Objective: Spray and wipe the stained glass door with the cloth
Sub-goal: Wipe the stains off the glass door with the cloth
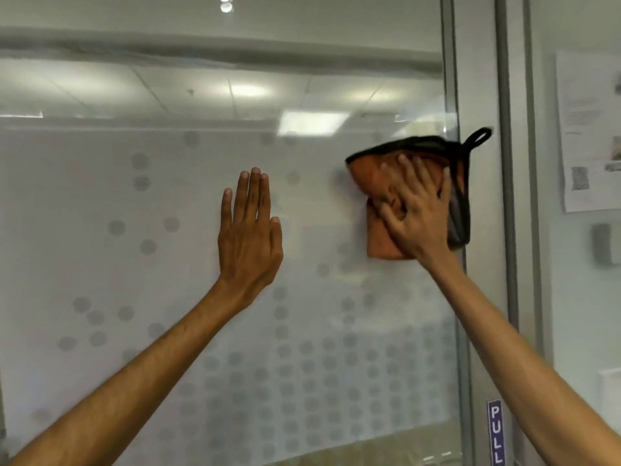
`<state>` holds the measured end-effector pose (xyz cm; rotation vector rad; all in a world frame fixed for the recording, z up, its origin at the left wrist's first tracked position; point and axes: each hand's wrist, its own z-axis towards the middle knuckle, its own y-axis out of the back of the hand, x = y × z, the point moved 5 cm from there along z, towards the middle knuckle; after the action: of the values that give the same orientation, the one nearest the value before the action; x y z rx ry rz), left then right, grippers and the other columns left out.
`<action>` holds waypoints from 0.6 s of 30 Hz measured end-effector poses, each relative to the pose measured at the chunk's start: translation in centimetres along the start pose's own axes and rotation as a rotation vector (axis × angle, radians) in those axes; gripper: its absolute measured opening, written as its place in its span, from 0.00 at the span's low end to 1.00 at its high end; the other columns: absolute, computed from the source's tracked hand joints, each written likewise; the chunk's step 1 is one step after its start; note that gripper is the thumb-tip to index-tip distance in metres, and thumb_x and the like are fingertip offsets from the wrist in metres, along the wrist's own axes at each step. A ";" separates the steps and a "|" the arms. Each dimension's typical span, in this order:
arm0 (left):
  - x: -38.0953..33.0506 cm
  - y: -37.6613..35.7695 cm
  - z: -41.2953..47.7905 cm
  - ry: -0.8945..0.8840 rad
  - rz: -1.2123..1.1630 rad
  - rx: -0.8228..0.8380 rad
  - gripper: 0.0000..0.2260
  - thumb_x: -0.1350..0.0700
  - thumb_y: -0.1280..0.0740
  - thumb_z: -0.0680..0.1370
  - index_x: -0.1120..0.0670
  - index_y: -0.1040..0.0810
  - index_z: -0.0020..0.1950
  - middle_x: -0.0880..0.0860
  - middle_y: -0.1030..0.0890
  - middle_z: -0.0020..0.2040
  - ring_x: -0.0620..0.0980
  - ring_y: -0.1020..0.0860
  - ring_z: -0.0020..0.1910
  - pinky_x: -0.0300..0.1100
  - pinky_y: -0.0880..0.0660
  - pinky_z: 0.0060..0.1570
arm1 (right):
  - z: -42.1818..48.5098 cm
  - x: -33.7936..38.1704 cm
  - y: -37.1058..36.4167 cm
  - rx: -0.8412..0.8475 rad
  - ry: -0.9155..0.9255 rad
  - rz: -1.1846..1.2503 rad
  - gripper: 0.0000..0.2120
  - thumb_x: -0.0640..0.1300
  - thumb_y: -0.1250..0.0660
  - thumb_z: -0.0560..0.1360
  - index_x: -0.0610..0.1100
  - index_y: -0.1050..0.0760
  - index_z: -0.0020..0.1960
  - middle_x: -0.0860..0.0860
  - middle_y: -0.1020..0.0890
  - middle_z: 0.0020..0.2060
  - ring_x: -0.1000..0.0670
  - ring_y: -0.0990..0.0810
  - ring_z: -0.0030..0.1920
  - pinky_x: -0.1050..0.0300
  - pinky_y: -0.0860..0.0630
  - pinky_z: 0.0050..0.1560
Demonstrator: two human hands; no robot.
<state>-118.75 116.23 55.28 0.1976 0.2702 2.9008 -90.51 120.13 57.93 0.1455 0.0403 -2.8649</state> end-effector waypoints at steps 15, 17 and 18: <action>1.7 0.9 -1.2 0.019 -0.031 -0.032 0.27 0.55 0.52 0.83 0.63 0.51 0.80 0.60 0.50 0.81 0.55 0.52 0.81 0.53 0.56 0.80 | 12.1 12.1 -1.8 0.064 0.292 0.093 0.25 0.64 0.46 0.80 0.59 0.35 0.75 0.54 0.35 0.77 0.48 0.42 0.79 0.22 0.58 0.71; 2.7 1.0 -1.6 0.005 -0.027 -0.037 0.27 0.54 0.53 0.83 0.63 0.51 0.80 0.59 0.51 0.81 0.55 0.52 0.81 0.53 0.55 0.80 | 12.3 10.7 -1.6 0.055 0.318 0.091 0.25 0.64 0.46 0.80 0.59 0.34 0.75 0.54 0.34 0.77 0.49 0.40 0.79 0.22 0.57 0.71; 2.9 1.0 -1.8 0.002 -0.027 -0.034 0.27 0.54 0.53 0.83 0.63 0.52 0.80 0.58 0.51 0.82 0.55 0.53 0.81 0.53 0.55 0.80 | 12.3 9.5 -1.4 0.046 0.294 0.078 0.24 0.63 0.46 0.80 0.60 0.33 0.74 0.54 0.34 0.76 0.49 0.40 0.79 0.22 0.57 0.71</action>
<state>-122.07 115.66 54.10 0.1841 0.2219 2.8763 -101.18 118.46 69.21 0.5631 0.0257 -2.7438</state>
